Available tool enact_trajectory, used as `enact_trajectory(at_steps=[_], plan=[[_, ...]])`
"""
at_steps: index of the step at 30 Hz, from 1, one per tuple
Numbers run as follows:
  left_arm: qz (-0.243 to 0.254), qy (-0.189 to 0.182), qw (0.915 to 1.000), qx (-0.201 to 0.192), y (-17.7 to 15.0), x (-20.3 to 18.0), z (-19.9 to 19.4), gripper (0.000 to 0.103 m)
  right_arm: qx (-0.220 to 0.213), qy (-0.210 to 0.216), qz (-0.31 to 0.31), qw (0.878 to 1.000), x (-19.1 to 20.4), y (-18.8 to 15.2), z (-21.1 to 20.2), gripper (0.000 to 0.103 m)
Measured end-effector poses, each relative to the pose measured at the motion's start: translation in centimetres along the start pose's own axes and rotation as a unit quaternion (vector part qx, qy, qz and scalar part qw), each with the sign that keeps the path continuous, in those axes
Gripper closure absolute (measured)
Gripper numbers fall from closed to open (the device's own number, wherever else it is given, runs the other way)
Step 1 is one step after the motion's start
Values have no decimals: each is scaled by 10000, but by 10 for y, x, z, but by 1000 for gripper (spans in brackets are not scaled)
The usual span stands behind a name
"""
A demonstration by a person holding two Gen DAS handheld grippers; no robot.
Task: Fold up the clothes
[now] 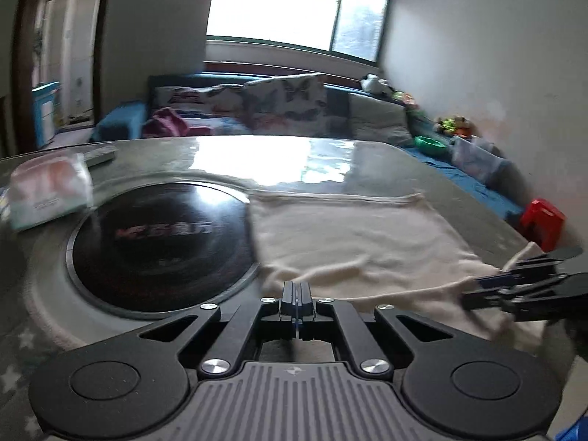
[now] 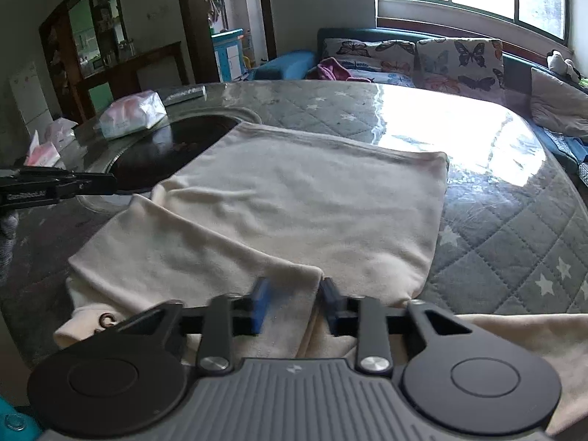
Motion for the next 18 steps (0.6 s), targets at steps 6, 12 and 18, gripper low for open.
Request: enact_trajectory(at_steps=[6,12,18], plan=[[91,76,9995,303,-14,0,23,100,-48,-271,-136,9995,-3,0,-6,98],[95,257,9991,335,-21,8,15,98,-110,-433,-251,9987,-5,0,-11,92],[336,-150,9991,196,-18,-15,-5,98,-160,31,-604,9980,23,-1,-29,89]])
Point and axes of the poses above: each gripper's, at about its wrist camera, not at the fingertips, and z roughly the way its jaws point, x to its left, y to its top, the point moved 8 cm from there along z, roughly the way its jaws point, and after that the axes turned 4 degrees about -x, right-handed, at the moved point
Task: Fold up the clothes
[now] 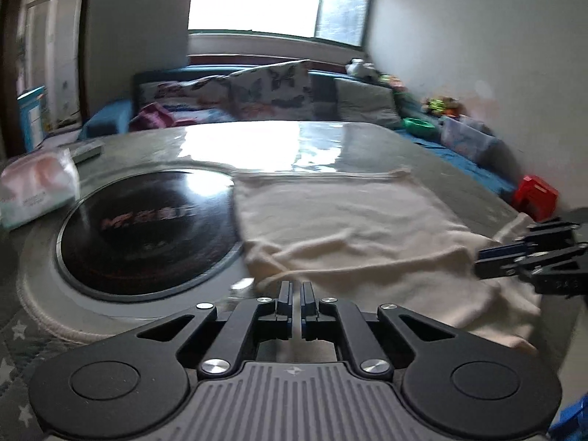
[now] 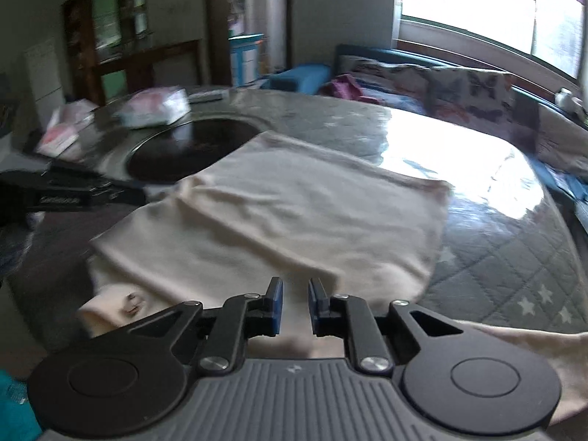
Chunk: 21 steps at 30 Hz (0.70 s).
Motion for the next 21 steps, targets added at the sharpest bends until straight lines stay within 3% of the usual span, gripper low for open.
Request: enact_trajectory(at_steps=[6,10,16,21], plan=[[207,-184,9992,271,-15,-18,9,98,211,131,-78,9997,16,-19,3,89],[289,-197,9991,241,-13,-21,7,96,0,78,310,9995,2,-18,-19,87],[375,-354,9986,74,5,-36,8,92,-231,-855,1049,9905,-62,-32,-49,85],[480,-633,9968,78,11,-64,18,92,-230,-1888,1657,9677,-135,-60,-70,84]])
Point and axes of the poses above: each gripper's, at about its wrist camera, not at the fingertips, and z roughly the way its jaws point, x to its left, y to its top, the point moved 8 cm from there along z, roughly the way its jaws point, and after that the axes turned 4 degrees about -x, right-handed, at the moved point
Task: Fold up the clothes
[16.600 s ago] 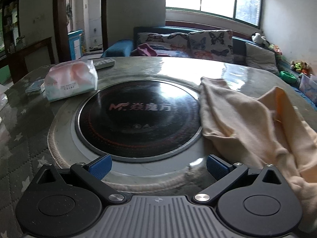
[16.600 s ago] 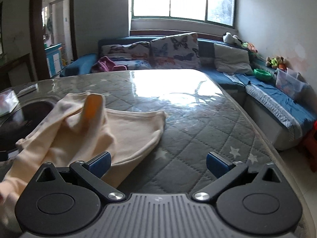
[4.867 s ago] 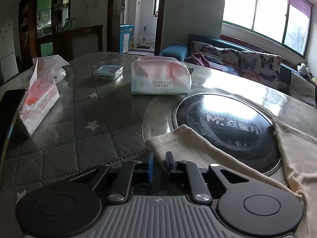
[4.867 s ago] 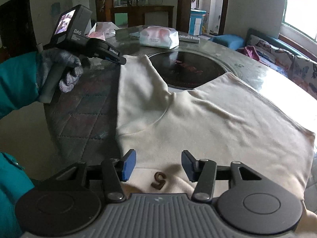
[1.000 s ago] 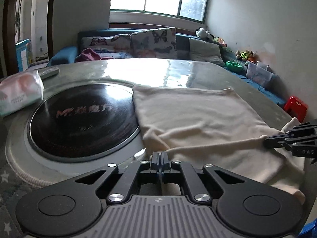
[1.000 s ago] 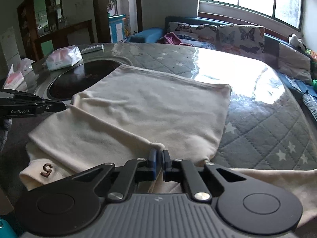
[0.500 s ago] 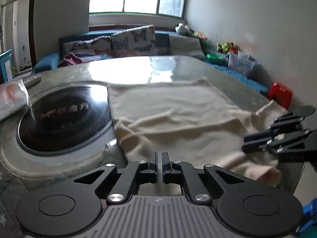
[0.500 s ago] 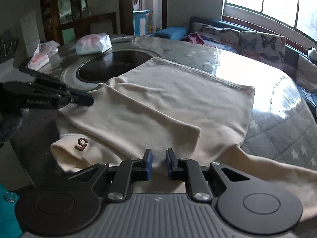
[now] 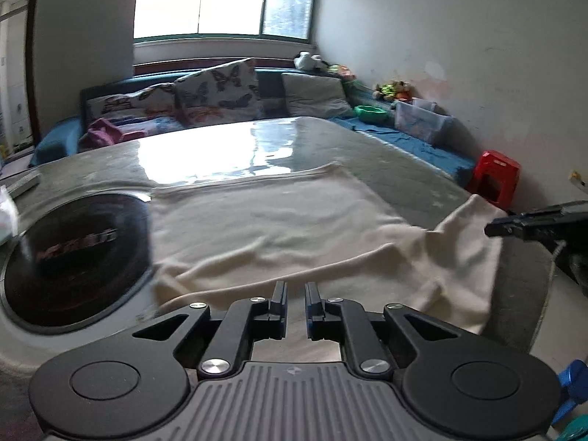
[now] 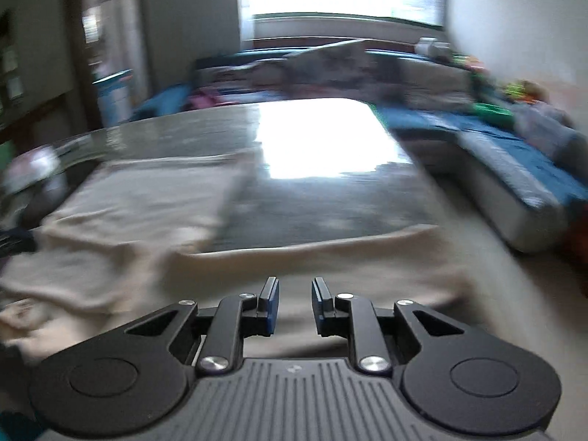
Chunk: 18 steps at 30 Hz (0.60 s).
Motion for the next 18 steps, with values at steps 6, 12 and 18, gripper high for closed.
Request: enact_trajectory(at_steps=[6,12,18], plan=[[92,-221,9997,81,3,-27,16,87,-74,-990,575,9934,-78,-4,14,76],[210,-313,9991,171,3,-44,25,82,-124,-1115,1140,9871,-113,-11,23,75],[305,-417,9983,259,1,-59,35,77,-198,-1051,1047,9887,-112,-14,22,82]])
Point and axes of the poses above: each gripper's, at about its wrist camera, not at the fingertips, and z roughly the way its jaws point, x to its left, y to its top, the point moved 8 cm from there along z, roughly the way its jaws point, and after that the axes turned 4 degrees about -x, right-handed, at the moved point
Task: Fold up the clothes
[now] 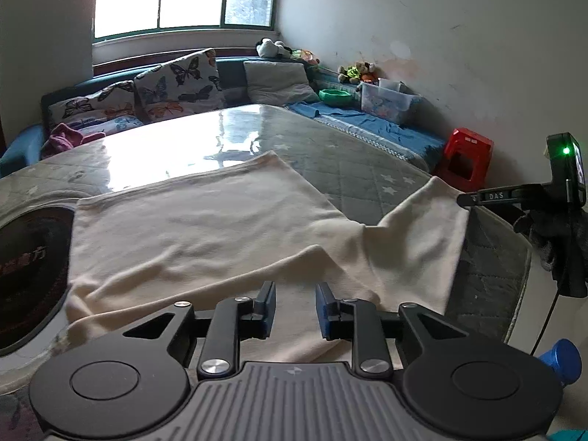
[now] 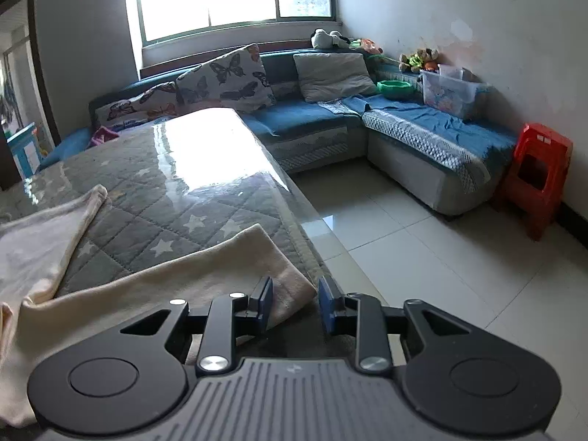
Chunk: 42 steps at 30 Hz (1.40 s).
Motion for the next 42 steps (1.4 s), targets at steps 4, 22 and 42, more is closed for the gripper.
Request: enact_trajectory(at_steps=[4,22,42], plan=[[95,-111,9999,69,-2,-11,6,72,-128,54,68,9999,1,7,-6,97],[274,-385,9989,-55,-5,-30,14,62,-1207,1129,-306,9858,65,82,-96,99],[-1048,855,9890,-593,-47,103,-87,57,-560,3519,-2336,9047,339,40,-118,99]])
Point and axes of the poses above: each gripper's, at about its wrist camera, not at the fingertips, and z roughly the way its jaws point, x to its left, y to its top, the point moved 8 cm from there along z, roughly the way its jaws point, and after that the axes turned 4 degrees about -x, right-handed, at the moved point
